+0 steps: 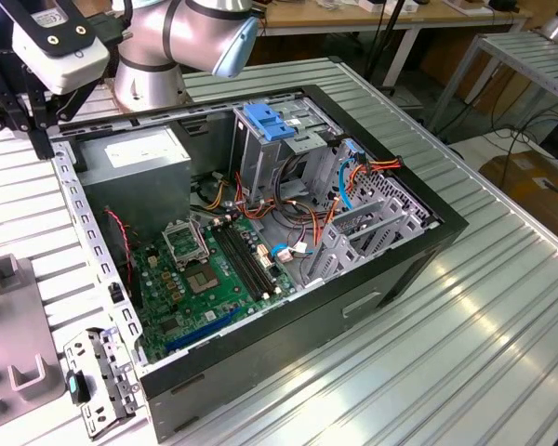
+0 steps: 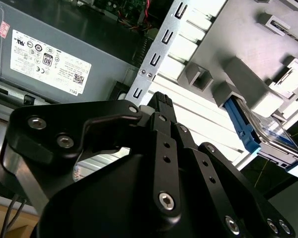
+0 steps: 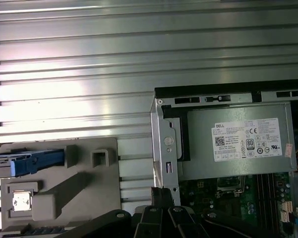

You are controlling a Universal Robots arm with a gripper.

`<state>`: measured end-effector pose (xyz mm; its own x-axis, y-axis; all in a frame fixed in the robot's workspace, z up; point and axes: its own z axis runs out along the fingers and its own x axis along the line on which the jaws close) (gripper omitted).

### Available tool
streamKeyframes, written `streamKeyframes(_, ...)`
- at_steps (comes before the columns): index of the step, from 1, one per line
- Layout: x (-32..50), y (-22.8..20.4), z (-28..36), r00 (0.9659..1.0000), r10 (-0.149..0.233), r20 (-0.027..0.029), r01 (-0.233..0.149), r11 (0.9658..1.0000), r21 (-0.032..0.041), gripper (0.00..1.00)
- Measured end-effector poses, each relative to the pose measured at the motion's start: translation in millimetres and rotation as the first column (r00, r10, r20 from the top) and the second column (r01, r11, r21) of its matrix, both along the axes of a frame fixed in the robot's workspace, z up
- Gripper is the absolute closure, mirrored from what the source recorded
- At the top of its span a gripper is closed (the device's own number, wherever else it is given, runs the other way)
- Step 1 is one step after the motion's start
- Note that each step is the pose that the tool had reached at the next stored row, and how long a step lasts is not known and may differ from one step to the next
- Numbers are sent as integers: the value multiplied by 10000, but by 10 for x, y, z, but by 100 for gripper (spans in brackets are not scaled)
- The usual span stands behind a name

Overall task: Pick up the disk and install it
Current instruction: 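Reach for the disk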

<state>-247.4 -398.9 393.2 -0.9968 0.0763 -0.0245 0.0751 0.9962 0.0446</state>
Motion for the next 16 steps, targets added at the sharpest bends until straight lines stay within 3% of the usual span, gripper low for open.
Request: streamKeyframes(16,-131,0,0,10000,0,0,0,10000,0,89)
